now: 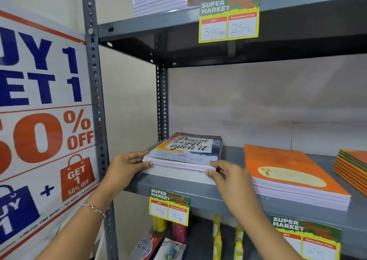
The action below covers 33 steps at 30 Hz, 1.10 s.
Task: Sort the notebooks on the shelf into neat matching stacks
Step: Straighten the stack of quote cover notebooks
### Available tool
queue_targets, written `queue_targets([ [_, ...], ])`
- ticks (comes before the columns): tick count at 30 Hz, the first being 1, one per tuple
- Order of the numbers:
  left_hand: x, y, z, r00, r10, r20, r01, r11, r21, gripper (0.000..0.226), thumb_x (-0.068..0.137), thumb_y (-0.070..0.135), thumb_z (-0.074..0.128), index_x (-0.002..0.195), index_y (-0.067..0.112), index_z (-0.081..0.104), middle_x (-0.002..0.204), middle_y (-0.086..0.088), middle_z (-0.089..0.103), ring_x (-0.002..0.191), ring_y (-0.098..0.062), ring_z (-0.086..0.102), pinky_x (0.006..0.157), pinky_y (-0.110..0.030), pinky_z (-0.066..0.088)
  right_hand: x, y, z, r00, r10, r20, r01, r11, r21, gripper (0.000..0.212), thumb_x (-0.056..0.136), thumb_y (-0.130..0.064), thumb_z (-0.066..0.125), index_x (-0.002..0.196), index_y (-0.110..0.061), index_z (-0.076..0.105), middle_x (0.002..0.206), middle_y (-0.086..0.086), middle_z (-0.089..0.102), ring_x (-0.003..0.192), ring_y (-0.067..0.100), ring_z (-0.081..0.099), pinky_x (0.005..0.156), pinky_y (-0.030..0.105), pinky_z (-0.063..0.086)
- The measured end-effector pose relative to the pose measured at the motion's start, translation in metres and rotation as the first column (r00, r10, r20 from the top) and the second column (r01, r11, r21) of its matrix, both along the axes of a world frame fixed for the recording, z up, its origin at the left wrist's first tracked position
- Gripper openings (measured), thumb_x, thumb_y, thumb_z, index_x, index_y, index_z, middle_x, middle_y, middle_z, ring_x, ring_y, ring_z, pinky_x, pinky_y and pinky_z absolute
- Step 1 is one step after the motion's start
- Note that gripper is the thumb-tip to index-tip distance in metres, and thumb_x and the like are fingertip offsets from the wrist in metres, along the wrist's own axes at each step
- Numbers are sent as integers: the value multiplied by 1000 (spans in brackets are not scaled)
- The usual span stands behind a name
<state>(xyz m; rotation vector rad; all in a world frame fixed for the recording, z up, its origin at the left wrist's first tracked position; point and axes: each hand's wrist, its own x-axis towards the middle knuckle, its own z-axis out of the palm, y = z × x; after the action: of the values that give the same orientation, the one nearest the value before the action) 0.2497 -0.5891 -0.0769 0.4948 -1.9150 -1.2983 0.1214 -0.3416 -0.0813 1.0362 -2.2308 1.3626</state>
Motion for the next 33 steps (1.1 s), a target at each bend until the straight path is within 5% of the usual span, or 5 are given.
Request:
queue_targets([
  [7, -2, 2, 2, 1000, 19, 17, -19, 1000, -1, 39, 73, 13, 78, 111, 18, 71, 98, 3, 76, 81, 1, 69, 70, -13, 55, -1, 0, 2, 999, 30, 45, -28, 999, -45, 36, 81, -26, 75, 114, -14, 70, 109, 2, 74, 97, 13, 68, 90, 28, 54],
  [11, 0, 3, 1, 999, 20, 25, -20, 1000, -2, 45, 70, 18, 81, 114, 18, 71, 102, 2, 76, 94, -9, 70, 90, -30, 54, -1, 0, 2, 998, 25, 64, -22, 999, -44, 39, 79, -30, 76, 115, -16, 68, 103, 1, 73, 94, 12, 67, 88, 29, 55],
  [17, 0, 4, 1, 990, -28, 136, 42, 994, -98, 80, 58, 13, 89, 130, 24, 57, 107, 14, 73, 99, 0, 67, 80, -14, 48, -4, -3, 0, 994, 41, 104, -44, 998, 35, 74, 63, -29, 88, 129, -21, 55, 116, 5, 69, 107, 21, 64, 95, 42, 53],
  [21, 0, 4, 0, 992, 15, 128, 0, 993, -120, 68, 60, 15, 88, 123, 16, 64, 109, 3, 75, 97, -6, 69, 92, -25, 51, -6, -3, 0, 998, 9, 67, -14, 997, 75, 69, 69, -25, 85, 131, -16, 56, 121, 8, 68, 112, 23, 62, 98, 40, 51],
  [33, 0, 3, -1, 999, 23, 48, -19, 996, -84, 48, 69, 13, 81, 116, 14, 70, 96, 6, 77, 81, 5, 69, 75, -15, 55, -7, -3, 0, 999, 9, 39, -11, 999, 51, 64, 72, -26, 83, 129, -12, 58, 123, 7, 67, 110, 20, 64, 98, 37, 51],
])
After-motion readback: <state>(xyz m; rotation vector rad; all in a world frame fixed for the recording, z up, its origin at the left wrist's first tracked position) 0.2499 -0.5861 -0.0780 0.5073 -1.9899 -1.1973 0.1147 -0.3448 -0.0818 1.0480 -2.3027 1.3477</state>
